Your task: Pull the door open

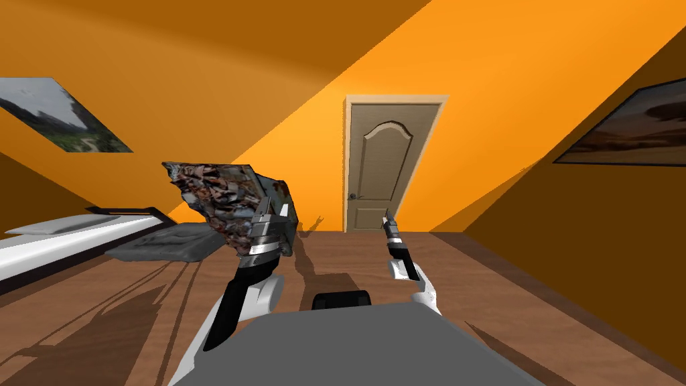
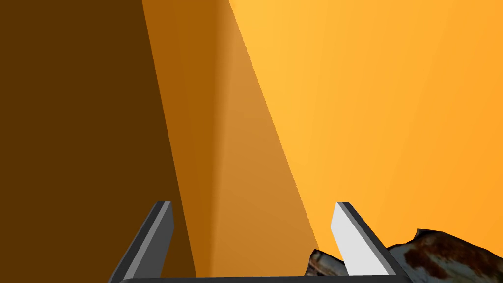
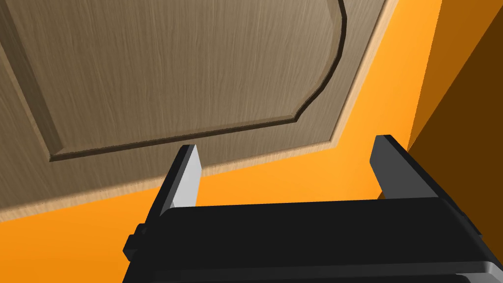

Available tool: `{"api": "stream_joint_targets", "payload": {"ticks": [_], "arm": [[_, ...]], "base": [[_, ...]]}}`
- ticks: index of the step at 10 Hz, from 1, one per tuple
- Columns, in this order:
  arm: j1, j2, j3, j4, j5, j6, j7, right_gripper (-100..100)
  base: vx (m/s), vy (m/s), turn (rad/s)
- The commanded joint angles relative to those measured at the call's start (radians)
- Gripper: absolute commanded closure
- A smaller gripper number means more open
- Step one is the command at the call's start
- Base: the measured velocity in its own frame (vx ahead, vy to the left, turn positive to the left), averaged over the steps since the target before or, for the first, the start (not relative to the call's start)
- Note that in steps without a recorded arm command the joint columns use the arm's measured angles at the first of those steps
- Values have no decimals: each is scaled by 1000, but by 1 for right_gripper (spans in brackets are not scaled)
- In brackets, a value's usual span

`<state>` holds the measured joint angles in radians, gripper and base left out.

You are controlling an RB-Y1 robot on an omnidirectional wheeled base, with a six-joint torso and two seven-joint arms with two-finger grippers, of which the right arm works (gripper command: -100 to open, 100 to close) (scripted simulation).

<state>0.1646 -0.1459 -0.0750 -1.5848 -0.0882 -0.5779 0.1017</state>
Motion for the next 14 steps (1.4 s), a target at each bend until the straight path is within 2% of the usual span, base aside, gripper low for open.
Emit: {"api": "stream_joint_targets", "payload": {"ticks": [1, 9, 10, 14], "arm": [[-15, 0, 2, 38, -9, -3, 5, -100], [-120, -34, 3, 281, -85, -31, 15, -100], [-120, -34, 3, 290, -85, -31, 15, -100], [-172, -50, 3, 412, -122, -44, 19, -100]], "base": [[58, 15, 40], [103, 11, 82], [63, -5, 19], [82, 6, 70]]}}
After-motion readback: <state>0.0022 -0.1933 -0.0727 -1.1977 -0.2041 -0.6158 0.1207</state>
